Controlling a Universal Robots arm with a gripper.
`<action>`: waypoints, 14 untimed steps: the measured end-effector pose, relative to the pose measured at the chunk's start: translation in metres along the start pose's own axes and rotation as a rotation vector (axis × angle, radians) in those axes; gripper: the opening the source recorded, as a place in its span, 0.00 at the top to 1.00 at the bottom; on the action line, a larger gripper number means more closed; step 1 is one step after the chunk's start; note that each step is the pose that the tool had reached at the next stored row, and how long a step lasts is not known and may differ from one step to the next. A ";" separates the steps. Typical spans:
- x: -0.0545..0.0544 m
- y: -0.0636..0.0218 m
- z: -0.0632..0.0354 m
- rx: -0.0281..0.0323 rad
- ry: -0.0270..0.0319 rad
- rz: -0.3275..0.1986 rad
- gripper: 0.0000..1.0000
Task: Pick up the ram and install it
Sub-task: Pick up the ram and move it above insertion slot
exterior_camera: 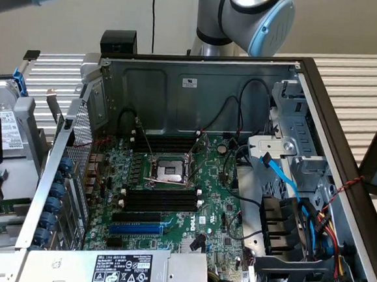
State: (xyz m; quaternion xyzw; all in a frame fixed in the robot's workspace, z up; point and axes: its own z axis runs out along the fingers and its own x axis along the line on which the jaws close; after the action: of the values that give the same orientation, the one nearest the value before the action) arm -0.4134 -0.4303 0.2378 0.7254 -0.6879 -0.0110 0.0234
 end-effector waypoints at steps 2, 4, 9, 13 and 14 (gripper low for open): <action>0.000 -0.0001 0.0039 0.0005 0.0006 -0.016 0.74; 0.000 0.0001 0.0075 0.0007 0.0016 -0.035 0.74; -0.001 0.0032 0.0167 0.0011 0.0030 -0.064 0.74; -0.001 0.0057 0.0242 0.0015 0.0033 -0.072 0.74; -0.001 0.0057 0.0260 0.0014 0.0035 -0.074 0.74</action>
State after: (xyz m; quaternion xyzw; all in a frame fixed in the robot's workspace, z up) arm -0.4203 -0.4300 0.2121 0.7505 -0.6604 -0.0101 0.0237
